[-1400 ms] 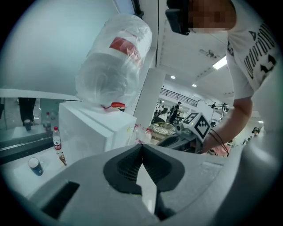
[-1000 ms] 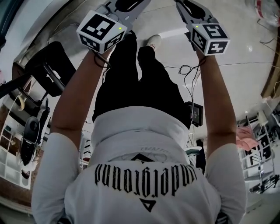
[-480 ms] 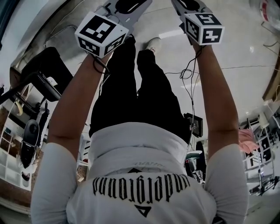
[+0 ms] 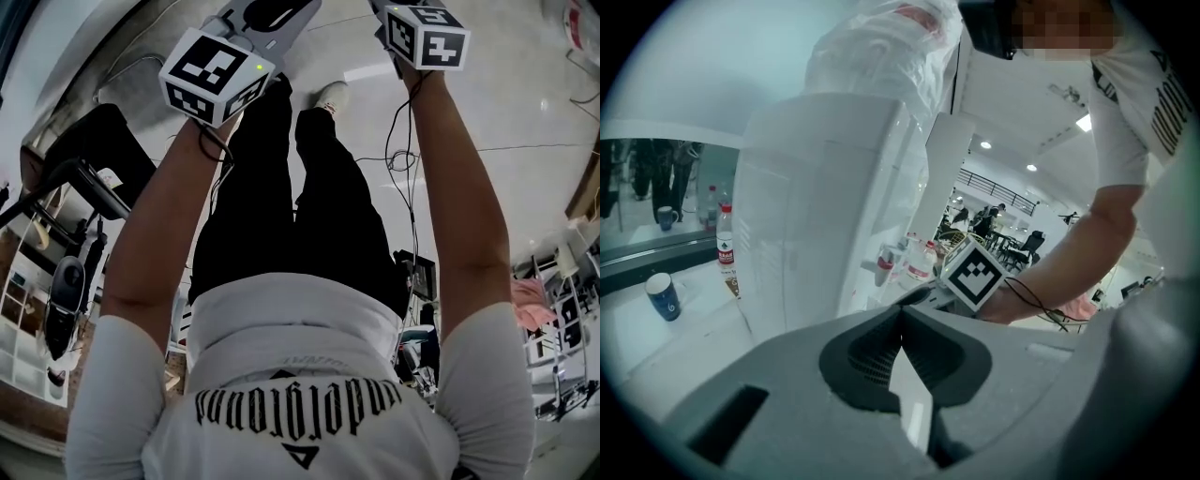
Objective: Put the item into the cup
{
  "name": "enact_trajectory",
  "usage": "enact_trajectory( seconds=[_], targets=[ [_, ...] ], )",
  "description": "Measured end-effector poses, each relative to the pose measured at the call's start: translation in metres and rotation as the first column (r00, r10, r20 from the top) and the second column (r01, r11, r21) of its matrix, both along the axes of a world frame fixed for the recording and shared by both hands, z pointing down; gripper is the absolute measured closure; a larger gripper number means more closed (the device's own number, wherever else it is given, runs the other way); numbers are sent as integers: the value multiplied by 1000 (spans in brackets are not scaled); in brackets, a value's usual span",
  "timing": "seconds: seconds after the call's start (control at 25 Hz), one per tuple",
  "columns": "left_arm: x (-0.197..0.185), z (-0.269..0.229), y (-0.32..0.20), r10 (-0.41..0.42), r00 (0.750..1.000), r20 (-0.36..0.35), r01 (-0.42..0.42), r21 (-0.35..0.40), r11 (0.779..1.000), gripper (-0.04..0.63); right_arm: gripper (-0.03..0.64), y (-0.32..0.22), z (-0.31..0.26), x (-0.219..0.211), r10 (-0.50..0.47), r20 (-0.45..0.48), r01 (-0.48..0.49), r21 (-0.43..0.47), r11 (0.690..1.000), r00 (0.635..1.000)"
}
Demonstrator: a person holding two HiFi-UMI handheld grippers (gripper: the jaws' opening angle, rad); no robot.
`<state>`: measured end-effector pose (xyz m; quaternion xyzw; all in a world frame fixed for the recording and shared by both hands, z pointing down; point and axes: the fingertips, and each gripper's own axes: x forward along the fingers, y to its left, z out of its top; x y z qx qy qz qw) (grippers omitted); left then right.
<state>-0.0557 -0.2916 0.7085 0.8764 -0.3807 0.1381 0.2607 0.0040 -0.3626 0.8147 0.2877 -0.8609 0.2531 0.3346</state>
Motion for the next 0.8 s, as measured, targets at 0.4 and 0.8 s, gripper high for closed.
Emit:
enact_trajectory(
  seconds=[0.4,0.8],
  targets=[
    [8,0,4,24,1000,-10,-24,-21,999,581,529,-15,16,-12,36,12,-36,-40,999,999],
    [8,-1,11,27,999,-18,-27,-28,999,581,486,-9,-1,-8,38,14,-38,-13,999,999]
  ],
)
